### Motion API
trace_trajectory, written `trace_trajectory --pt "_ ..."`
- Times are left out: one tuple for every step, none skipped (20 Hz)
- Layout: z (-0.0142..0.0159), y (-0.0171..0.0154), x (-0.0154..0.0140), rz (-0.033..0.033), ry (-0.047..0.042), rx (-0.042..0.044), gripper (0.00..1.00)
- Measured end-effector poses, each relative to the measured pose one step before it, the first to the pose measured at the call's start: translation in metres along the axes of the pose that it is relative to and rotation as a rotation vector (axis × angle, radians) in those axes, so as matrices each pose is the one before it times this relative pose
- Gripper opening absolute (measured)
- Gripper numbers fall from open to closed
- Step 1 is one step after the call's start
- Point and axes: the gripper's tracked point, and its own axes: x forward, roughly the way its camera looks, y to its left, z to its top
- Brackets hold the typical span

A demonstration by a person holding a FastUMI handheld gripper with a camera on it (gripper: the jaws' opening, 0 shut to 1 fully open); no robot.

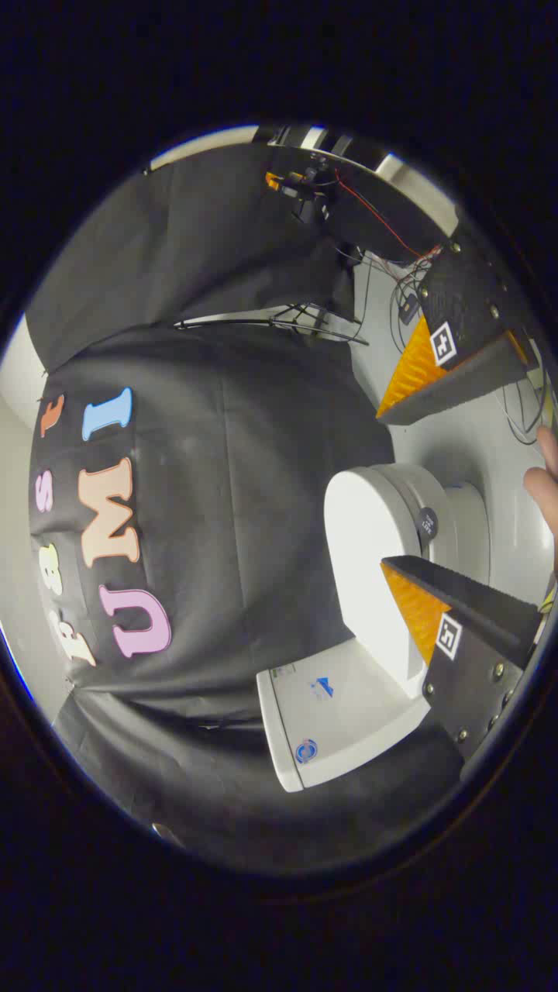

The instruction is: Open the toilet lid.

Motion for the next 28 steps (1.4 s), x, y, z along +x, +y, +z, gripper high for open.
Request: trace_trajectory --pt "0.00079 0.0009 0.00076 0.00208 -0.00186 0.00037 1.0" --pt "-0.00013 0.00023 0.00066 -0.00132 -0.00071 -0.00141 1.0" --pt "0.00043 0.00054 0.00041 0.00003 0.00069 -0.00144 1.0" --pt "0.00011 0.00094 -0.00006 0.00264 -0.00026 -0.00105 1.0" --pt "0.00086 0.00087 -0.00003 -0.00005 -0.0004 -0.00424 1.0" --pt "-0.00001 0.00068 0.00008 0.00097 0.00025 -0.00198 1.0" --pt "0.00159 0.00112 0.00049 0.00138 -0.00059 -0.00073 1.0" --pt "0.00114 0.00064 0.00052 -0.00111 -0.00214 0.00002 1.0" --pt "0.0026 0.00212 0.00067 0.00509 -0.00375 0.00058 1.0" --pt "0.00155 0.00163 0.0001 -0.00079 -0.00358 -0.00202 1.0" --pt "0.00119 0.00143 -0.00023 0.00374 -0.00443 -0.00212 1.0" --pt "0.00397 0.00286 0.0001 0.00341 -0.01091 0.00074 1.0" --pt "0.00564 0.00287 0.00002 0.00432 -0.0173 0.0037 1.0" --pt "0.00548 0.00224 0.00028 0.0059 -0.02131 0.0104 1.0" --pt "0.00156 0.00208 0.00209 0.00153 -0.01091 0.01 1.0" --pt "-0.0008 0.00049 0.00159 -0.00498 0.0005 0.00347 1.0" --pt "-0.00131 0.00121 0.00079 0.00227 -0.00056 -0.00363 1.0" --pt "-0.00122 0.0037 0.00067 0.00771 -0.00024 -0.01043 1.0" --pt "-0.00246 0.00186 0.00195 0.00379 0.0043 -0.01242 1.0" --pt "-0.00568 0.00133 0.00336 0.01264 0.01755 0.00155 1.0" --pt "-0.00399 0.00447 0.00308 0.0192 0.01075 0.02174 1.0" --pt "-0.00232 0.00213 0.00392 0.01192 0.00038 0.02087 1.0" --pt "-0.00042 -0.00131 0.00424 -0.00119 -0.00537 0.01547 1.0" --pt "-0.001 -0.0017 0.00328 -0.00483 -0.00452 0.01457 1.0" --pt "-0.00118 -0.00127 0.00208 -0.00657 -0.00354 0.01094 1.0" --pt "-0.00216 -0.00369 0.00165 -0.01758 -0.00428 0.00926 1.0" --pt "-0.00207 -0.00356 0.00174 -0.01656 -0.0044 0.00551 1.0" --pt "-0.00207 -0.00372 0.00176 -0.01883 -0.00195 0.00709 1.0"
